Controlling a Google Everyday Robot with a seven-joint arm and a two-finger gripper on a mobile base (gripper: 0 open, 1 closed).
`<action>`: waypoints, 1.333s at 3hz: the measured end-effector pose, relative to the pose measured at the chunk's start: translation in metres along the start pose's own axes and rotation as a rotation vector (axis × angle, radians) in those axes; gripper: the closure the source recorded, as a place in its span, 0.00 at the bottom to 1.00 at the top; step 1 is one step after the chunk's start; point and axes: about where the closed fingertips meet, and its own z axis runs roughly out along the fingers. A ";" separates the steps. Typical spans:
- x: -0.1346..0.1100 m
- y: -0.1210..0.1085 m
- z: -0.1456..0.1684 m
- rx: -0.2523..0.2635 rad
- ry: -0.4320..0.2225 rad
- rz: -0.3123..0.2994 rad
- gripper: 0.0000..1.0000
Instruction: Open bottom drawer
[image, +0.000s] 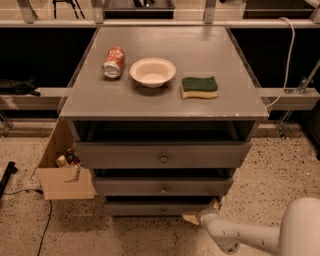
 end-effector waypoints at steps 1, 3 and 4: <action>0.014 -0.007 0.010 0.075 -0.023 -0.119 0.00; 0.015 -0.007 0.012 0.090 -0.030 -0.166 0.00; 0.002 -0.008 0.029 0.085 -0.018 -0.306 0.00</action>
Offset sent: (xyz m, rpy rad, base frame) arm 0.0008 -0.0103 -0.0161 -0.1275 -0.0688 0.0361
